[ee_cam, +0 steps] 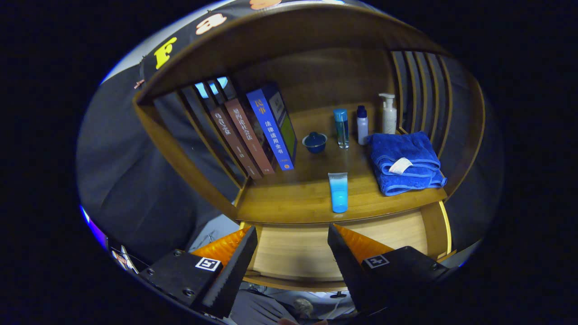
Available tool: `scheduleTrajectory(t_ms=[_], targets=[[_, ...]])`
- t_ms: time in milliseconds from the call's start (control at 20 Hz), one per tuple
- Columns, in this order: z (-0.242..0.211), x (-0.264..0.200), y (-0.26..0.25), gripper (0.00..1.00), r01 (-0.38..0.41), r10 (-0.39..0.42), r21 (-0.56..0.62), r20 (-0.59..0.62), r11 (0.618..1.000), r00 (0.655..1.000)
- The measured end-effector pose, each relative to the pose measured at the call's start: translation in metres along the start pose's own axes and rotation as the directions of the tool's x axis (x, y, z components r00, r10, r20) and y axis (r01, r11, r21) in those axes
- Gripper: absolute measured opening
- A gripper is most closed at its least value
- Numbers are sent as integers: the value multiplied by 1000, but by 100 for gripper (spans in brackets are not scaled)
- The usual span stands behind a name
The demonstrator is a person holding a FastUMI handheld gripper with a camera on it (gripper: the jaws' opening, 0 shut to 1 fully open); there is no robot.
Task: Pull open the drawer, take out the items inside it, and place them on the countertop above the cabinet.
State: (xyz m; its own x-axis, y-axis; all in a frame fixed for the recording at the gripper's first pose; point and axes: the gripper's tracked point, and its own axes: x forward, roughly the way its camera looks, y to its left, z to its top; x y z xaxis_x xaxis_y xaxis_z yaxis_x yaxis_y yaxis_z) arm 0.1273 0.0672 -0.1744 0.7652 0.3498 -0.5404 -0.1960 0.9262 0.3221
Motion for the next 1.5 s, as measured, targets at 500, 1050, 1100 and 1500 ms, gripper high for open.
scheduleTrajectory(t_ms=[500,1050,1100,1500], targets=[[-35,-68,-49,99,279,-167,-177,473,944,865],[-186,-34,-106,99,348,-238,-145,489,926,839],[-194,-27,-112,99,356,-245,-152,483,922,841],[-220,-1,-117,99,320,-219,-184,422,929,880]])
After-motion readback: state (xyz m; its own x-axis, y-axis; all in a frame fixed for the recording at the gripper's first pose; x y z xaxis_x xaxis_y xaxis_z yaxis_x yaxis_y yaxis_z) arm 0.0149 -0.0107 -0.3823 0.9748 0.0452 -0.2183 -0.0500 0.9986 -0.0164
